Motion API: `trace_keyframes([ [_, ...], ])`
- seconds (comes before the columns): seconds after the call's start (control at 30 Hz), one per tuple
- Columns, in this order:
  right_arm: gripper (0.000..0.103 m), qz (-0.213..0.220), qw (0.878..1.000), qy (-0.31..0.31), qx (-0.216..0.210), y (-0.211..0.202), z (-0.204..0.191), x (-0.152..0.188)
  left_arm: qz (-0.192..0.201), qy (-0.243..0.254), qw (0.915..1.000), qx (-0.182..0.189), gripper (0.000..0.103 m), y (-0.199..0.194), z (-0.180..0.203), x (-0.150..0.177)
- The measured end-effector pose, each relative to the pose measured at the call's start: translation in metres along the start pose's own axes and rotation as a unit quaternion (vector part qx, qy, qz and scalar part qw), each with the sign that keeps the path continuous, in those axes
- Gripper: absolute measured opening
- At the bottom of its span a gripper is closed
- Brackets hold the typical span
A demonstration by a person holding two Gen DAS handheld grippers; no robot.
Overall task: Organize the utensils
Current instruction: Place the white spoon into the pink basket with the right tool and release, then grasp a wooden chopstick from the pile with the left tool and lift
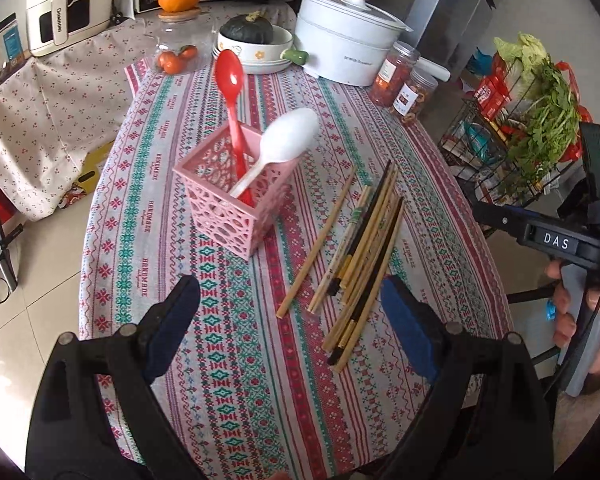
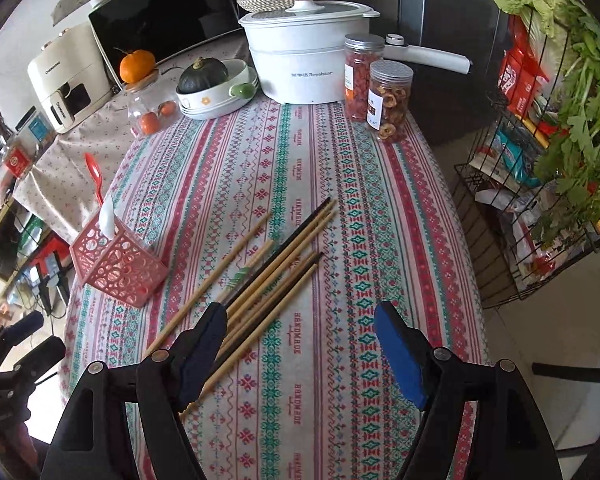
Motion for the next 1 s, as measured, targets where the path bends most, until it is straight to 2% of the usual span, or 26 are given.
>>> trace_keyframes([
  [0.2, 0.081, 0.011, 1.0, 0.027, 0.009, -0.012, 0.032, 0.009, -0.02, 0.038, 0.999, -0.005, 0.092, 0.015, 0.026, 0.006],
  [0.27, 0.081, 0.009, 0.999, 0.034, 0.012, -0.01, 0.04, 0.009, -0.027, 0.048, 0.9985, -0.007, 0.088, 0.02, 0.033, 0.003],
  [0.37, 0.082, 0.0, 0.999, 0.042, 0.018, -0.001, 0.051, 0.01, -0.036, 0.057, 0.9977, -0.007, 0.079, 0.028, 0.041, 0.0],
  [0.43, 0.082, -0.006, 0.999, 0.046, 0.014, 0.005, 0.054, 0.008, -0.044, 0.063, 0.997, -0.005, 0.067, 0.034, 0.049, -0.004],
  [0.53, 0.082, -0.014, 0.999, 0.05, 0.006, 0.015, 0.057, 0.005, -0.055, 0.079, 0.9953, -0.007, 0.059, 0.046, 0.065, -0.013],
  [0.6, 0.082, -0.019, 0.998, 0.053, 0.003, 0.022, 0.06, 0.003, -0.056, 0.094, 0.9938, -0.021, 0.057, 0.054, 0.077, -0.023],
  [0.77, 0.082, -0.036, 0.997, 0.063, 0.007, 0.039, 0.069, -0.001, -0.07, 0.117, 0.9892, -0.054, 0.044, 0.089, 0.097, -0.053],
  [0.93, 0.082, -0.043, 0.997, 0.069, 0.006, 0.046, 0.076, -0.005, -0.1, 0.098, 0.9872, -0.077, 0.029, 0.136, 0.094, -0.076],
  [1.0, 0.082, -0.042, 0.996, 0.073, 0.005, 0.047, 0.078, -0.008, -0.105, 0.095, 0.9858, -0.091, 0.026, 0.152, 0.091, -0.081],
])
Point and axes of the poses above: each gripper's, at about its wrist camera, not at the fingertips, and y roughly the way its jaws point, z to its right, x to its underside, the point moved 5 cm from there along y, roughly the way its jaws point, and after that the axes turned 3 degrees about x, right-handed, at the moved point
